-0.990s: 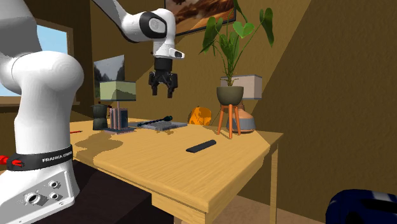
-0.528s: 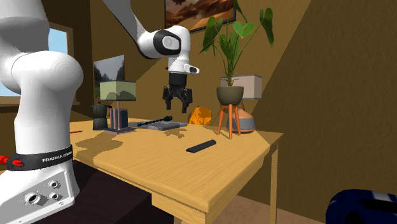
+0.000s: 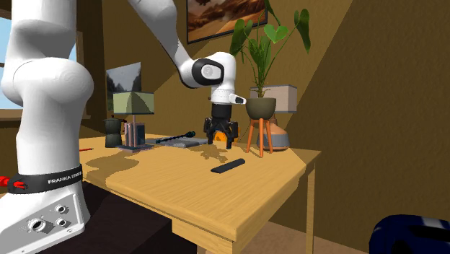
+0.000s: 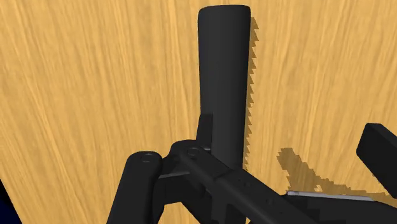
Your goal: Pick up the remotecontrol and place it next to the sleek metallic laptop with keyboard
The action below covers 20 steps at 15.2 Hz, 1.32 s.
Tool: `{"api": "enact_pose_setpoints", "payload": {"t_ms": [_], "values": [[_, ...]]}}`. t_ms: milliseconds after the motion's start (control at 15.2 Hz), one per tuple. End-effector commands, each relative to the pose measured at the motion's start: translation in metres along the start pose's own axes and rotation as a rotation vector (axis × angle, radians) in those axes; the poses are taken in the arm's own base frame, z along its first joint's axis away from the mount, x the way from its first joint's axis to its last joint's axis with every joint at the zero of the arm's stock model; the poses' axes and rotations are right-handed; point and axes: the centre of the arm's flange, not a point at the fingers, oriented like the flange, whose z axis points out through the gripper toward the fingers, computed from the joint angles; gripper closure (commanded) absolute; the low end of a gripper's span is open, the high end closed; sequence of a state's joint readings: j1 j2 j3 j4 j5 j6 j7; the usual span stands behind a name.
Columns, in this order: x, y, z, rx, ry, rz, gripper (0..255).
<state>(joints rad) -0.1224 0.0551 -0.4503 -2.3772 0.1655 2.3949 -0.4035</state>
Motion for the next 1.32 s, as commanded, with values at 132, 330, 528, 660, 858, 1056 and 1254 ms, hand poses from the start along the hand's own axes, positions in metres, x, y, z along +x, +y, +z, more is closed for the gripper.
{"api": "enact_pose_setpoints", "payload": {"t_ms": [132,330,528,660,858,1056,1254], "values": [[0.013,0.032,0.029,-0.01,-0.01,0.015,0],[0.013,0.033,0.045,-0.01,-0.01,0.015,0],[0.013,0.033,0.061,-0.01,-0.01,0.015,0],[0.013,0.033,0.069,-0.01,-0.01,0.015,0],[0.013,0.033,0.069,-0.01,-0.01,0.015,0],[0.013,0.033,0.069,-0.01,-0.01,0.015,0],[0.013,0.033,0.069,-0.01,-0.01,0.015,255]]}}
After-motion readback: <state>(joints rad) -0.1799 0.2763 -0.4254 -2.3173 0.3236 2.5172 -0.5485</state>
